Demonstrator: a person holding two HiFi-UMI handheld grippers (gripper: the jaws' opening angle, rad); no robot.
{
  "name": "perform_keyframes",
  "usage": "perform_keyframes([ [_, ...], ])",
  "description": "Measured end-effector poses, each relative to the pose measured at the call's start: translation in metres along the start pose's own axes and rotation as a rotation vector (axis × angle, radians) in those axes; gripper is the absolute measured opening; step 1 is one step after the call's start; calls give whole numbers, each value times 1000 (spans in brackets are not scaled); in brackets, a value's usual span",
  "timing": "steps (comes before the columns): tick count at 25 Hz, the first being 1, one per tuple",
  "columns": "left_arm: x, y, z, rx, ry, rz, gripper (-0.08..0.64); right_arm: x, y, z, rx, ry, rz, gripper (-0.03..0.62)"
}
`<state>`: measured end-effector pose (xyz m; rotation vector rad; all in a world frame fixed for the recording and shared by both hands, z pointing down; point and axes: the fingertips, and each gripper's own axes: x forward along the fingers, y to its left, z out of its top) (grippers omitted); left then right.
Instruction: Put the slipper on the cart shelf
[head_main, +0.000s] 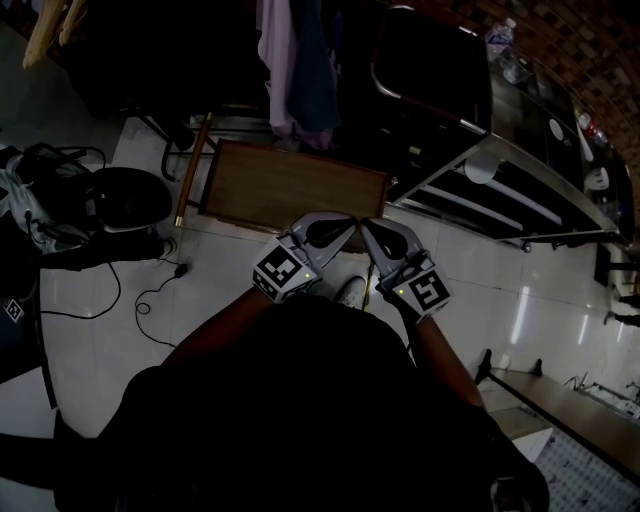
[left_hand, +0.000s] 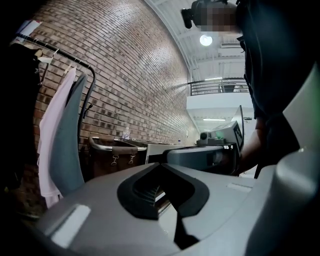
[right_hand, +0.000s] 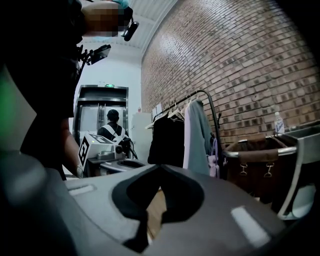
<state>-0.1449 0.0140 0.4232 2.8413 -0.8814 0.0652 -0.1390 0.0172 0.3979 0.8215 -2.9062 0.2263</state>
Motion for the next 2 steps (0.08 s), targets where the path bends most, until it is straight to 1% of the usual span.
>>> perform_keyframes([
  [2, 3, -2, -2, -4, 1, -3, 0, 0, 0, -2, 1, 2, 1, 2],
])
